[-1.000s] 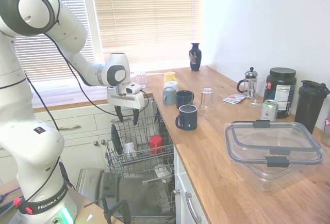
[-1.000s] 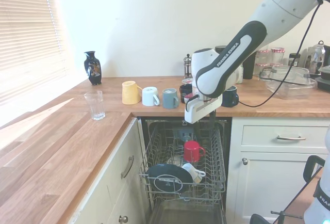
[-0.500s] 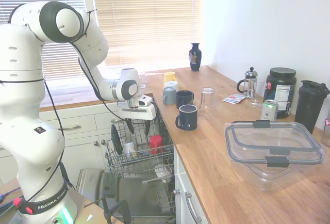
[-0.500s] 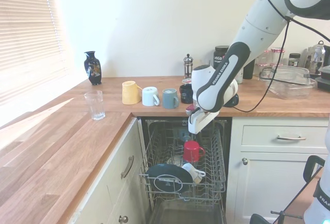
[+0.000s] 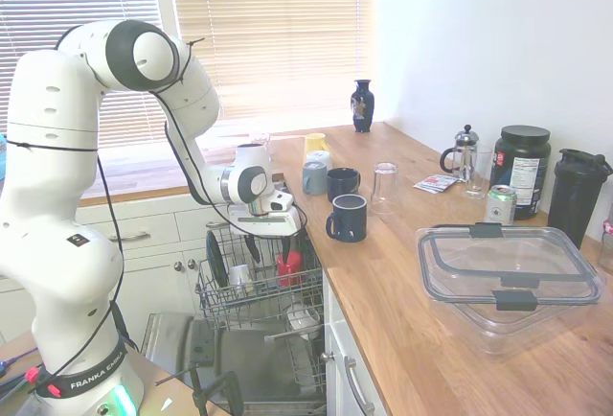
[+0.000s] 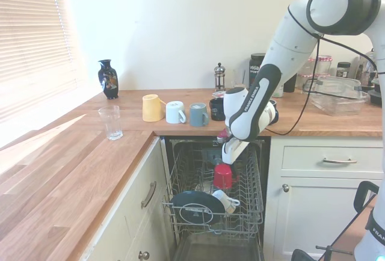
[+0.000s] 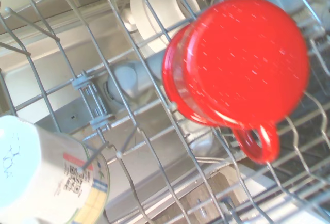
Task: Unload a mug from dishwasher
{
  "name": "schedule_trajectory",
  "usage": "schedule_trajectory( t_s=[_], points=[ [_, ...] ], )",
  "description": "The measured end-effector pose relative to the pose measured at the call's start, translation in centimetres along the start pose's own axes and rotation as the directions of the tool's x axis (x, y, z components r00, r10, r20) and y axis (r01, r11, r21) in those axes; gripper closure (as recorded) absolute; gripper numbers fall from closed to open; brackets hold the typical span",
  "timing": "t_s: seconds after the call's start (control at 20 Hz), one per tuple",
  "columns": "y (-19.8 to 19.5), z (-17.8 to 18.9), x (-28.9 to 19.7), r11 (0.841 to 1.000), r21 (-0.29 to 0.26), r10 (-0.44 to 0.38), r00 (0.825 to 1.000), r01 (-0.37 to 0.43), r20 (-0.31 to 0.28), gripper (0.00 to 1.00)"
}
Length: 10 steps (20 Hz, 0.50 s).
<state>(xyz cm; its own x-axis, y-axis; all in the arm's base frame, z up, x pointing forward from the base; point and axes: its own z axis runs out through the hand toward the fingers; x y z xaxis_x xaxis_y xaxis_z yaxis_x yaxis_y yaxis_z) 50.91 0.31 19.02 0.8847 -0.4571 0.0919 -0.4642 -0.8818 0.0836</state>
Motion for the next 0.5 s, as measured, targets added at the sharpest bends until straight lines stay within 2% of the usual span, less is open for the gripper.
schedule_trajectory(
  t_s=[0.5],
  points=[
    [-0.8,4.5,1.5,0.996,-0.018,-0.084,0.996,0.083,-0.037,0.00]
  ],
)
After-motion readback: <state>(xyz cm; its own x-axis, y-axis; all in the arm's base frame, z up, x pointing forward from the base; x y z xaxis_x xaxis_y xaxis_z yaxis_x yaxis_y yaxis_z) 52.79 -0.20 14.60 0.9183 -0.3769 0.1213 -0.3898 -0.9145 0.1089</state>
